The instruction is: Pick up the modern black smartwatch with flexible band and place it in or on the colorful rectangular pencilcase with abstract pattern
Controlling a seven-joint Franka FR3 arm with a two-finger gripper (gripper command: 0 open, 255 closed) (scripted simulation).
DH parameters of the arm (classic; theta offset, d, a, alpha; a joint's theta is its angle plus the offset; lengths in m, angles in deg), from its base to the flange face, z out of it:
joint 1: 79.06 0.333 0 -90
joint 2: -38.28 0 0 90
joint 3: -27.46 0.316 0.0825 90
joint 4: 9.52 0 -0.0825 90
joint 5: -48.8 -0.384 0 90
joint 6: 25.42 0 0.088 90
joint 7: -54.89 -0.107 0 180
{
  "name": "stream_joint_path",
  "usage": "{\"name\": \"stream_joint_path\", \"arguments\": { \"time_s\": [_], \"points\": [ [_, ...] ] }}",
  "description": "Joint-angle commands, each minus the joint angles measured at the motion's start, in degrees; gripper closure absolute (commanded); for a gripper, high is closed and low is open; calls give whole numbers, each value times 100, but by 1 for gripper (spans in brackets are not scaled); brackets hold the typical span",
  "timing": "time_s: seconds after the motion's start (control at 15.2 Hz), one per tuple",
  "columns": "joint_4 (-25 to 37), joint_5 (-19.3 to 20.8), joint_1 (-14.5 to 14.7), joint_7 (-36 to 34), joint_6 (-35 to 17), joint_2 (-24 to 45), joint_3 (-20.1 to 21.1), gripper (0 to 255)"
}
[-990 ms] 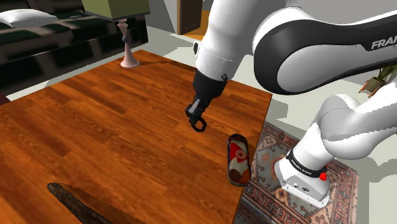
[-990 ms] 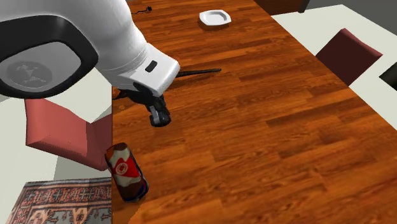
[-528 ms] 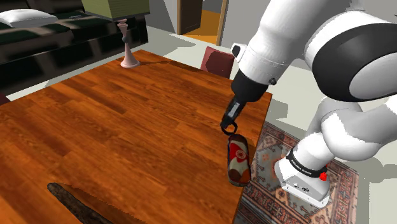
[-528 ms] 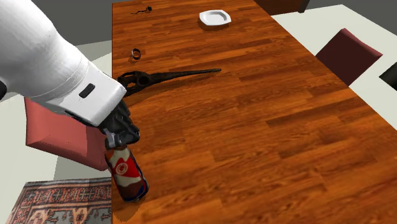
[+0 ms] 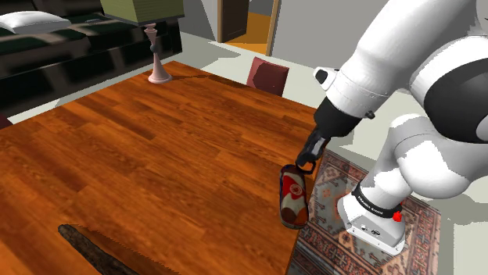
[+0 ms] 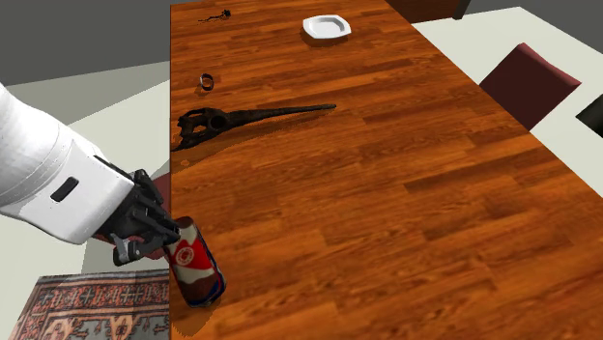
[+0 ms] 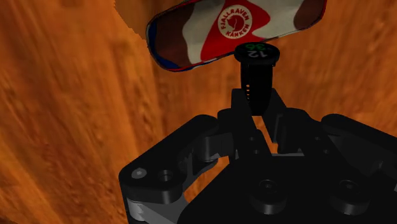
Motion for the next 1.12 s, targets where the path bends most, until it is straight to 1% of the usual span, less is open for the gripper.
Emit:
{"name": "stream_joint_path", "arguments": {
  "time_s": [0.0,0.73,1.06],
  "points": [
    [-149,-58,35,-3,-149,3,55,255],
    [-874,-420,221,-17,-1098,252,406,255],
    [-905,-440,230,-17,-1149,274,424,255]
  ]
}}
